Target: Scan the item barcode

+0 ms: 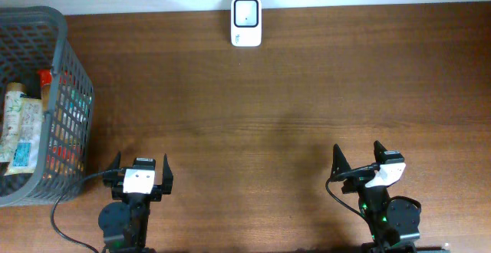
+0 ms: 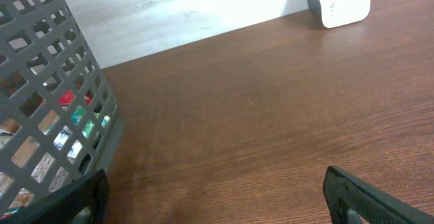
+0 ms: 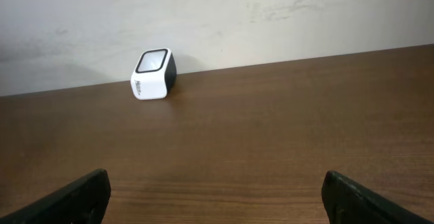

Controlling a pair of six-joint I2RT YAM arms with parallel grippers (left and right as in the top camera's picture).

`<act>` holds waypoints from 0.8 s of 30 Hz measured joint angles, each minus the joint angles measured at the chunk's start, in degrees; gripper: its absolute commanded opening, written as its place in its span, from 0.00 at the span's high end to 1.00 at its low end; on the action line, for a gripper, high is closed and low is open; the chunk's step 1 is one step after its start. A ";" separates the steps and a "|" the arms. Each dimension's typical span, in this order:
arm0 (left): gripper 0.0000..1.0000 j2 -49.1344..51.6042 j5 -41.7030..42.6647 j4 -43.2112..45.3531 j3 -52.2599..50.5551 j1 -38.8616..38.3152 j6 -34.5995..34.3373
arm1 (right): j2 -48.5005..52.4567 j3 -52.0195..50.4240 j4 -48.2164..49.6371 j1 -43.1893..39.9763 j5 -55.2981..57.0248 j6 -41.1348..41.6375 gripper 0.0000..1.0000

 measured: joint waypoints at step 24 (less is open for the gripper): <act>0.01 0.02 -0.42 2.40 -0.15 0.00 0.15 | 0.00 0.00 0.02 0.00 0.00 0.00 0.01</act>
